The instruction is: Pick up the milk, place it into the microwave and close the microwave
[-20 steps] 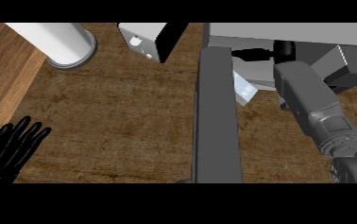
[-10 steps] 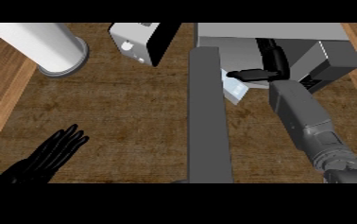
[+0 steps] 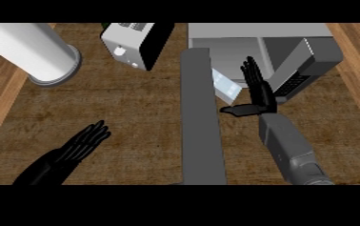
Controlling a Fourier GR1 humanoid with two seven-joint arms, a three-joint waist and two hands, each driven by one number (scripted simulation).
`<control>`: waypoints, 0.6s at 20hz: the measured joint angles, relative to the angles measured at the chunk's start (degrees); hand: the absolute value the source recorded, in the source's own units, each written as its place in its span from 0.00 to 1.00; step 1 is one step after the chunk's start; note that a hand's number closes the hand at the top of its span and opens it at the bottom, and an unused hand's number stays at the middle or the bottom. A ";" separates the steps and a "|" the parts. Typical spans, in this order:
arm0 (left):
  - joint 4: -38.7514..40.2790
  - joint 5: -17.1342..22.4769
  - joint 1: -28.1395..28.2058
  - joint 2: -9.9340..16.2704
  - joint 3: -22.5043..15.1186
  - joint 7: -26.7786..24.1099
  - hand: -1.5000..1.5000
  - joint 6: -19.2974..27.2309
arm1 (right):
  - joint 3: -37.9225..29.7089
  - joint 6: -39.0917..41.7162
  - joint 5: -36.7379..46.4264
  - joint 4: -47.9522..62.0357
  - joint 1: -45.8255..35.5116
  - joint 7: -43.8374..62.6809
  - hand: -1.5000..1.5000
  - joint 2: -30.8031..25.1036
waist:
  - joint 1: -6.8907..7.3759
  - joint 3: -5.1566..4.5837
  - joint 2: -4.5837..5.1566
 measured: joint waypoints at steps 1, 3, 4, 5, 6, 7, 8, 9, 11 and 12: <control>0.51 -1.59 0.36 -0.01 -0.87 -1.73 1.00 0.19 | 0.60 -0.25 0.32 -0.56 1.81 -0.68 0.00 0.62 | -0.12 -0.02 -0.08; 0.97 -3.72 0.33 -0.02 -2.41 -3.23 1.00 1.27 | 1.53 -0.54 0.62 -2.17 5.40 -1.53 0.00 1.18 | -0.58 -0.04 -0.26; 1.94 -4.78 -0.51 -0.02 -3.10 -4.01 1.00 2.03 | 1.90 -0.36 0.73 -2.88 7.22 -1.84 0.00 0.91 | -0.85 -0.05 -0.30; 2.96 -6.04 -1.65 -0.03 -3.56 -4.79 1.00 2.94 | 2.29 -0.29 0.86 -3.62 8.71 -1.90 0.00 0.85 | -1.28 -0.09 -0.38; 3.81 -7.39 -2.91 -0.04 -4.83 -5.29 1.00 4.41 | 2.80 -0.58 1.11 -4.44 10.19 -2.09 0.00 1.21 | -1.54 -0.11 -0.41; 4.81 -8.70 -3.88 -0.04 -5.62 -5.99 1.00 5.38 | 3.35 -0.54 1.38 -5.31 12.11 -2.47 0.00 1.32 | -1.76 -0.12 -0.45; 5.46 -9.81 -4.47 -0.05 -6.34 -6.53 1.00 6.23 | 3.76 -0.51 1.54 -6.27 14.12 -2.78 0.00 1.12 | -1.98 -0.13 -0.49; 6.45 -11.02 -5.26 -0.05 -7.06 -6.86 1.00 6.84 | 4.03 -0.41 1.41 -7.73 15.75 -2.81 0.00 0.99 | -2.01 -0.13 -0.48; 8.40 -13.71 -6.03 -0.06 -8.44 -8.27 1.00 8.04 | 4.53 -0.05 1.25 -10.39 19.81 -3.43 0.00 0.64 | -2.21 -0.15 -0.49; 8.84 -14.81 -6.71 -0.05 -9.02 -8.33 1.00 8.56 | 4.61 0.25 0.95 -11.97 21.76 -3.53 0.00 0.27 | -2.27 -0.16 -0.50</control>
